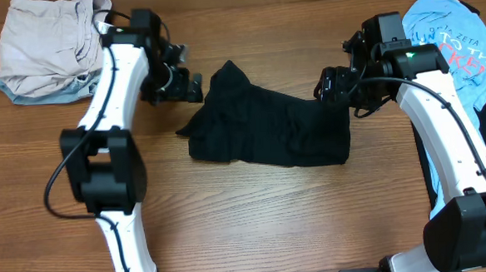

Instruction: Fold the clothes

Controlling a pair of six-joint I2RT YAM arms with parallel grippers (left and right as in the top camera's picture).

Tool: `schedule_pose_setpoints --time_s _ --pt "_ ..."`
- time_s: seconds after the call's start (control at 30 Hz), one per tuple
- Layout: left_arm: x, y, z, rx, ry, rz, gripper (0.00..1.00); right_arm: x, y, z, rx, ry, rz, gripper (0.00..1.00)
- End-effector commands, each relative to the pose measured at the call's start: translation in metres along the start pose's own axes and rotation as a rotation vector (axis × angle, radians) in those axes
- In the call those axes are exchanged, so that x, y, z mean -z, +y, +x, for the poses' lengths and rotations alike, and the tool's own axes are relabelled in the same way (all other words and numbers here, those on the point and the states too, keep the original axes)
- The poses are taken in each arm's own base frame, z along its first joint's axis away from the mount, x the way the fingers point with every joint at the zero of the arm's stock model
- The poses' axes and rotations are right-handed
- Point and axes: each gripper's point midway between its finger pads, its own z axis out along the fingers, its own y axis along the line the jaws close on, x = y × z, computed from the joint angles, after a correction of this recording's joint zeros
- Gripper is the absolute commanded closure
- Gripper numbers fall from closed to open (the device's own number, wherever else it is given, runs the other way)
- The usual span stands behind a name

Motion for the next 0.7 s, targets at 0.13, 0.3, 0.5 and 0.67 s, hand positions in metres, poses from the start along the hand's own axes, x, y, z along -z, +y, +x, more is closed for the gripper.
schedule_pose_setpoints --time_s 0.13,0.3,0.5,0.67 --pt "-0.047 -0.034 -0.001 -0.132 0.04 0.206 0.0 0.006 -0.001 -0.005 0.029 -0.025 0.017 0.18" --pt "-0.065 -0.047 -0.001 -0.135 0.054 0.275 0.0 0.006 -0.001 -0.005 0.029 -0.025 0.017 0.17" --pt "-0.073 -0.068 0.001 -0.183 0.061 0.355 0.0 0.004 -0.001 -0.005 0.028 -0.024 0.017 0.16" --pt "-0.077 -0.082 0.007 -0.212 0.087 0.358 0.0 -0.001 -0.003 -0.005 0.024 -0.011 0.019 0.17"
